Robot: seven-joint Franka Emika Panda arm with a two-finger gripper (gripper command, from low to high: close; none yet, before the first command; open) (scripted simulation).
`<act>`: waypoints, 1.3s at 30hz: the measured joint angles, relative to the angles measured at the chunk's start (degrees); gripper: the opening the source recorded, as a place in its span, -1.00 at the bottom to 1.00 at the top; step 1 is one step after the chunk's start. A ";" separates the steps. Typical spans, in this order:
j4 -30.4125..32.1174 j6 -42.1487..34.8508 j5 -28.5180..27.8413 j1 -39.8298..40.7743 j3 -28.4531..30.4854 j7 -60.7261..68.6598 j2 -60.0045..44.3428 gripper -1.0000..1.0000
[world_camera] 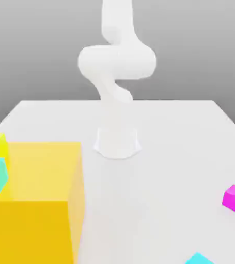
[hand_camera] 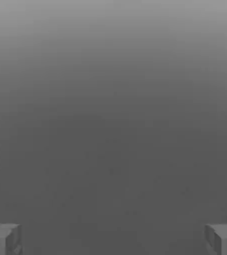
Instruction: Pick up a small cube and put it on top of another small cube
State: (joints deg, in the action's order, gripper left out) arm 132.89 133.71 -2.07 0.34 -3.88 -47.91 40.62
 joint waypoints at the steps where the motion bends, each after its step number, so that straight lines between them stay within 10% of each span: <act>1: 0.48 0.83 -0.92 0.13 -1.67 -0.91 -2.25 0.00; 26: 11.98 21.19 -18.10 -11.34 -27.23 -19.24 -52.34 0.00; 34: 9.78 29.63 -28.98 -21.11 -17.50 -27.85 -64.91 0.00; 35: 9.57 30.24 -29.69 -22.06 -16.39 -28.42 -65.72 -1.00; 39: 9.57 30.30 -29.74 -22.06 -16.40 -28.46 -65.72 -1.00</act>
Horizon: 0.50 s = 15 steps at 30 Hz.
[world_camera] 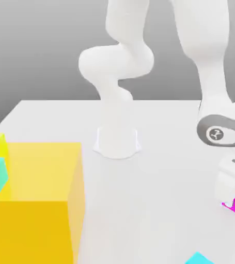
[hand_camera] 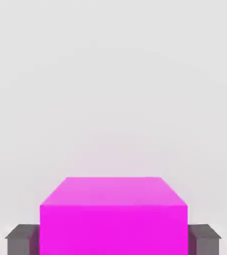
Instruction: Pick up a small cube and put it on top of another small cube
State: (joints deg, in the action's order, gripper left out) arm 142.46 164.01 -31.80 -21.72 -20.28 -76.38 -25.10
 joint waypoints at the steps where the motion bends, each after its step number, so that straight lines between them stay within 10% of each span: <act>1: 0.00 0.03 -0.02 0.00 0.00 -0.02 0.00 -1.00; 15: 0.84 -8.90 15.63 8.37 -7.89 0.18 10.92 -1.00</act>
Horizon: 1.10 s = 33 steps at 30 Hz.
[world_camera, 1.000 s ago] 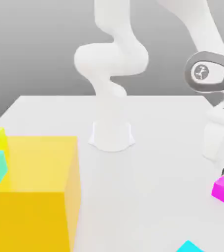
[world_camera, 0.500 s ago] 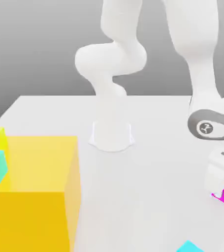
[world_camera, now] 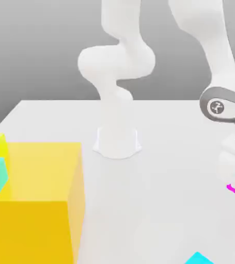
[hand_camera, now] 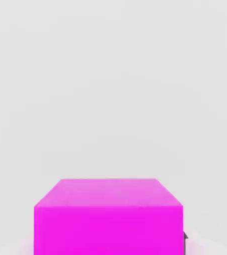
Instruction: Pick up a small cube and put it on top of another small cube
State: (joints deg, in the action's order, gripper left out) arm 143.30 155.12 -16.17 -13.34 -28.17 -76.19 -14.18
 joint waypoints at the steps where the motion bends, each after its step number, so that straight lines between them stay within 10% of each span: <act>1: -0.54 -0.36 0.52 -0.03 0.74 -2.17 -0.04 -1.00; 33: -17.43 -6.44 12.53 0.71 23.21 -69.77 -8.55 -1.00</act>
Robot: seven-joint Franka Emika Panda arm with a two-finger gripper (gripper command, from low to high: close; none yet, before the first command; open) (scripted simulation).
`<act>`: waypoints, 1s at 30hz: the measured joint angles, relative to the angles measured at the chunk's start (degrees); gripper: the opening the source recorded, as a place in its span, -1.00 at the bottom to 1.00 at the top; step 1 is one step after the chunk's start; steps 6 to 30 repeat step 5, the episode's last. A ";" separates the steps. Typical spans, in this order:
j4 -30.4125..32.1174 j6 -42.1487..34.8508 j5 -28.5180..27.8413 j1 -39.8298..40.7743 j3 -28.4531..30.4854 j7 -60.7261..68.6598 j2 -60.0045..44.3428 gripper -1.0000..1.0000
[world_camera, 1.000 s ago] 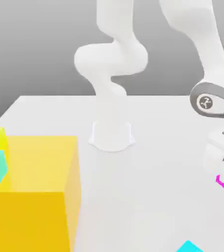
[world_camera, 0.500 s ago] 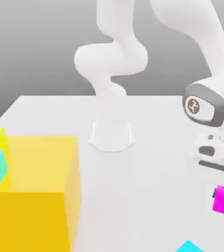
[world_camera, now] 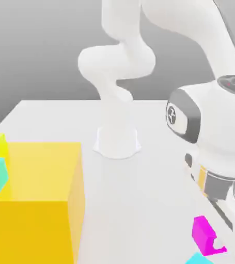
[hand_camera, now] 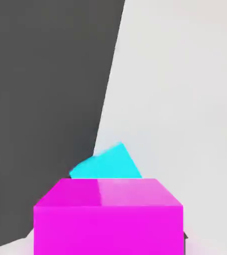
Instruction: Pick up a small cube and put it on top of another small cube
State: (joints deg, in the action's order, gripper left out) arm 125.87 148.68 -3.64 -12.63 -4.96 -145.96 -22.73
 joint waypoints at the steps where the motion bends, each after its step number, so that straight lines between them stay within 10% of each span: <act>1: -0.13 1.55 -0.24 -0.23 0.29 -0.25 -1.73 1.00; 30: -0.13 1.55 -0.24 -0.23 0.29 -0.25 -1.73 1.00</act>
